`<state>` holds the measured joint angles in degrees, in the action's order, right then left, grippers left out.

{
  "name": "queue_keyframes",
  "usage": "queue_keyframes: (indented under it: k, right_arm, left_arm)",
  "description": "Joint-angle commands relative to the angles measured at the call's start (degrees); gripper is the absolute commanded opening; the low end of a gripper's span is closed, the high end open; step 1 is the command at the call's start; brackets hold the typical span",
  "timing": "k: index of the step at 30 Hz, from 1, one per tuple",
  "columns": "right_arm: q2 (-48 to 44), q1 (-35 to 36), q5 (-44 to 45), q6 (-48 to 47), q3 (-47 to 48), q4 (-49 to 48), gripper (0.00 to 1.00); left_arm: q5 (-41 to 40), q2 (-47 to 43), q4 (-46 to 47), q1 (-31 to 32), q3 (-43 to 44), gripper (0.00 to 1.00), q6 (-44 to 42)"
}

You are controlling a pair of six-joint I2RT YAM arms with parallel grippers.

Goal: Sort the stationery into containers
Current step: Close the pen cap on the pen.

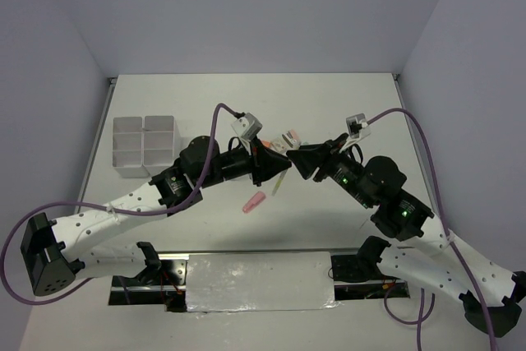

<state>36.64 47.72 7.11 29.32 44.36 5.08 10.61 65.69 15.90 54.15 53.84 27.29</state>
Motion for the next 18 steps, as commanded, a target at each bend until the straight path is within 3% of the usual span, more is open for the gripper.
queue_keyframes:
  k: [1, 2, 5, 11, 18]
  right_arm:
    - [0.27, -0.17, 1.32, -1.72, 2.84, -3.23, 0.52]
    - [0.27, -0.18, 1.32, -1.72, 2.49, -3.85, 0.48]
    - [0.01, -0.17, 0.89, -1.72, 1.87, -4.91, 0.47]
    - [-0.26, -0.09, 0.97, -2.34, 1.96, -4.91, 0.58]
    - [-0.87, -0.18, 3.08, -2.25, 1.52, -4.91, 0.57]
  left_arm:
    - [1.69, -1.62, 4.49, 0.25, 0.47, 0.0, 0.4]
    - [1.69, -1.53, 4.58, 0.34, 0.47, 0.0, 0.4]
    - [1.78, -1.18, 4.49, 0.34, 0.47, 0.0, 0.31]
    - [1.87, -0.39, 4.14, 0.34, 0.38, 0.0, 0.05]
    - [2.74, -0.48, 3.96, 0.34, 0.56, 0.0, -0.39]
